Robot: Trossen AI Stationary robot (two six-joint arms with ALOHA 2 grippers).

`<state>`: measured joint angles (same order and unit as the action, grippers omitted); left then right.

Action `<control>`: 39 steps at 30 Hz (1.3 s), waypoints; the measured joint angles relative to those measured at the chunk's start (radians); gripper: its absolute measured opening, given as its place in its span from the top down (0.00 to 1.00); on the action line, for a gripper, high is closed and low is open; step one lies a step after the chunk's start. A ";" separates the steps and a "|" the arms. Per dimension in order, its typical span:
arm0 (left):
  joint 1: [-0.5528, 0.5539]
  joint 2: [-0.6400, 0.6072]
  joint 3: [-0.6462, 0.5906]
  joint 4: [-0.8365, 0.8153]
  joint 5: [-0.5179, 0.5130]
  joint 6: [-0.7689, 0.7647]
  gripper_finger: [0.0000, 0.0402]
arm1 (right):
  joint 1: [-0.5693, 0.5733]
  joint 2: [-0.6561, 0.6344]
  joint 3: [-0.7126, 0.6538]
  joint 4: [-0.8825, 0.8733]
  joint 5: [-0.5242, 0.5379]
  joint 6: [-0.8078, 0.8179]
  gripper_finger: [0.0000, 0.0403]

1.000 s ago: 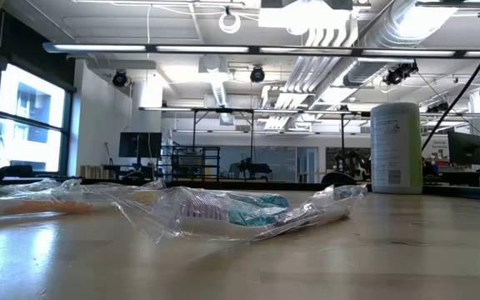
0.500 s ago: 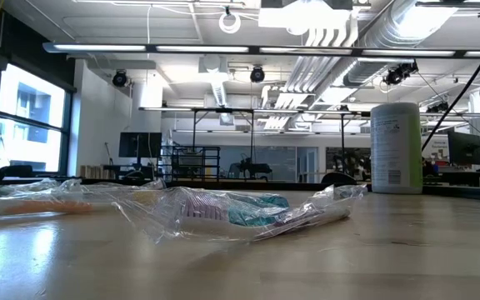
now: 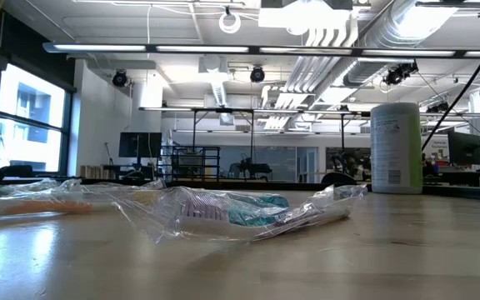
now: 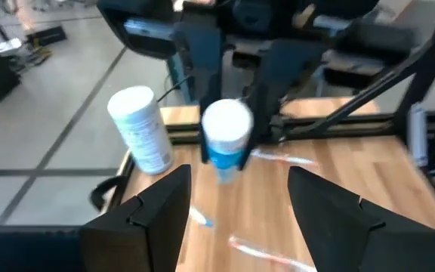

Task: Pick & Place toothbrushing station
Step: Put the top blue mouthwash into the black wire organizer

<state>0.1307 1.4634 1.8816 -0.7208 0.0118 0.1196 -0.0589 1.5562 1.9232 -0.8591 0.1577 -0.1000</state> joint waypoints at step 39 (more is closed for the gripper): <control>0.000 0.063 0.000 0.064 -0.003 -0.017 0.75 | -0.029 0.023 -0.001 -0.025 -0.086 -0.012 0.83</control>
<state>0.1307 1.5261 1.8812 -0.6571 0.0087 0.1021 -0.0875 1.5795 1.9224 -0.8837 0.0715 -0.1120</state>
